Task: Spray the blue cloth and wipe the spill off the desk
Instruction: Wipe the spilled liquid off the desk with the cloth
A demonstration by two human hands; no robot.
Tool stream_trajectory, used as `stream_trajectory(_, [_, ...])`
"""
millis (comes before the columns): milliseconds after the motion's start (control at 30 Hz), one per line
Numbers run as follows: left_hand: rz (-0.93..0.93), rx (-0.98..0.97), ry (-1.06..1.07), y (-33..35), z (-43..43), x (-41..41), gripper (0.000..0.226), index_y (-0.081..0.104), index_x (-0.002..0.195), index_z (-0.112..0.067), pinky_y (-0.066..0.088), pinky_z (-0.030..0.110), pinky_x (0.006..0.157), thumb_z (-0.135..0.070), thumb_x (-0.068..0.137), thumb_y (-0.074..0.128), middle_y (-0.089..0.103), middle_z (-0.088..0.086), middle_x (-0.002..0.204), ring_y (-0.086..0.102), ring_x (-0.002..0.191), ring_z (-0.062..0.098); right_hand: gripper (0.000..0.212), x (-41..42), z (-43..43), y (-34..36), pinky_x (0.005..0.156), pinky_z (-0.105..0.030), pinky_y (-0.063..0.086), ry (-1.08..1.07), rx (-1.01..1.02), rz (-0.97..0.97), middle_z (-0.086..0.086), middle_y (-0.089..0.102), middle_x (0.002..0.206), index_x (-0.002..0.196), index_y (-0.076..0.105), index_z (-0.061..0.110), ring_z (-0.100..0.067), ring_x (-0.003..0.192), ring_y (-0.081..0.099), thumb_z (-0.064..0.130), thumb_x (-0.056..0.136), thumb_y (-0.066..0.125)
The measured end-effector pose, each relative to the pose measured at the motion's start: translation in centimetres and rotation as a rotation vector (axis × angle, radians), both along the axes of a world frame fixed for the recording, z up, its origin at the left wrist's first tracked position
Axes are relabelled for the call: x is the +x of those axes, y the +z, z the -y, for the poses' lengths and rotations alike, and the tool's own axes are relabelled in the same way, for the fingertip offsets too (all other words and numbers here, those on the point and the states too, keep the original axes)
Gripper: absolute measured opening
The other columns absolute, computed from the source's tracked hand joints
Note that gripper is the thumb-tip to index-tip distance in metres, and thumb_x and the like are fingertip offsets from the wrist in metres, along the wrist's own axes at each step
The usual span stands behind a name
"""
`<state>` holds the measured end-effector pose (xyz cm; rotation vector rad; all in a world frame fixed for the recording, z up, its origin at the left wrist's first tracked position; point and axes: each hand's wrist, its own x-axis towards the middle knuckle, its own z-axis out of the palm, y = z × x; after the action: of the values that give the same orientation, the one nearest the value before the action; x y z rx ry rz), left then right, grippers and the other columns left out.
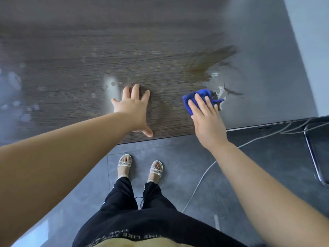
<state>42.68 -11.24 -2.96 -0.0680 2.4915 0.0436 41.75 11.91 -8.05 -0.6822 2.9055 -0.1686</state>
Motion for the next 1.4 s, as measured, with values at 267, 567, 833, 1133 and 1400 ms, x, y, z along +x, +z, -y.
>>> stream_trajectory(267, [0.051, -0.028, 0.012, 0.4, -0.7, -0.7, 0.138, 0.005, 0.147, -0.024, 0.031, 0.065, 0.101, -0.063, 0.041, 0.083, 0.003, 0.009, 0.151, 0.008, 0.137, 0.033, 0.049, 1.7, 6.1, -0.3, 0.106, -0.053, 0.03, -0.025, 0.001, -0.029, -0.01, 0.042, 0.145, 0.135, 0.048, 0.012, -0.039, 0.132, 0.037, 0.027, 0.09, 0.037])
stream_trajectory(567, [0.065, -0.019, 0.016, 0.4, -0.6, -0.8, 0.137, 0.003, 0.147, -0.024, 0.028, 0.066, 0.102, -0.062, 0.043, 0.083, -0.002, 0.009, 0.152, 0.005, 0.138, 0.034, 0.048, -4.1, -1.0, 0.4, 0.114, -0.052, 0.015, -0.268, 0.082, 0.063, -0.009, 0.015, 0.157, 0.147, 0.026, 0.013, -0.036, 0.143, 0.013, 0.024, 0.101, 0.033])
stream_trajectory(833, [0.06, -0.012, 0.025, 0.4, -0.7, -0.8, 0.136, 0.004, 0.147, -0.025, 0.028, 0.066, 0.103, -0.062, 0.043, 0.084, -0.002, 0.008, 0.153, 0.005, 0.139, 0.034, 0.05, 1.5, 4.2, 0.0, 0.107, -0.05, 0.031, 0.109, 0.001, 0.009, -0.008, 0.041, 0.146, 0.137, 0.047, 0.014, -0.036, 0.133, 0.038, 0.03, 0.091, 0.033])
stream_trajectory(1133, [0.0, 0.002, 0.098, 0.7, -2.2, -1.0, 0.129, 0.009, 0.147, -0.021, 0.026, 0.054, 0.109, -0.06, 0.048, 0.083, 0.012, 0.008, 0.149, 0.013, 0.138, 0.032, 0.051, -3.9, 0.1, 0.1, 0.113, -0.048, 0.009, -0.492, 0.026, 0.018, -0.008, 0.012, 0.158, 0.148, 0.024, 0.016, -0.034, 0.144, 0.01, 0.028, 0.1, 0.035])
stream_trajectory(1400, [-0.046, 0.023, 0.08, 1.0, -3.9, -4.2, 0.144, -0.011, 0.148, -0.02, 0.012, 0.058, 0.113, -0.067, 0.046, 0.079, -0.007, 0.005, 0.157, -0.009, 0.144, 0.029, 0.052, -0.8, -2.2, 0.1, 0.101, -0.054, 0.036, 0.133, 0.037, 0.007, -0.008, 0.043, 0.145, 0.135, 0.049, 0.014, -0.035, 0.129, 0.043, 0.03, 0.089, 0.03])
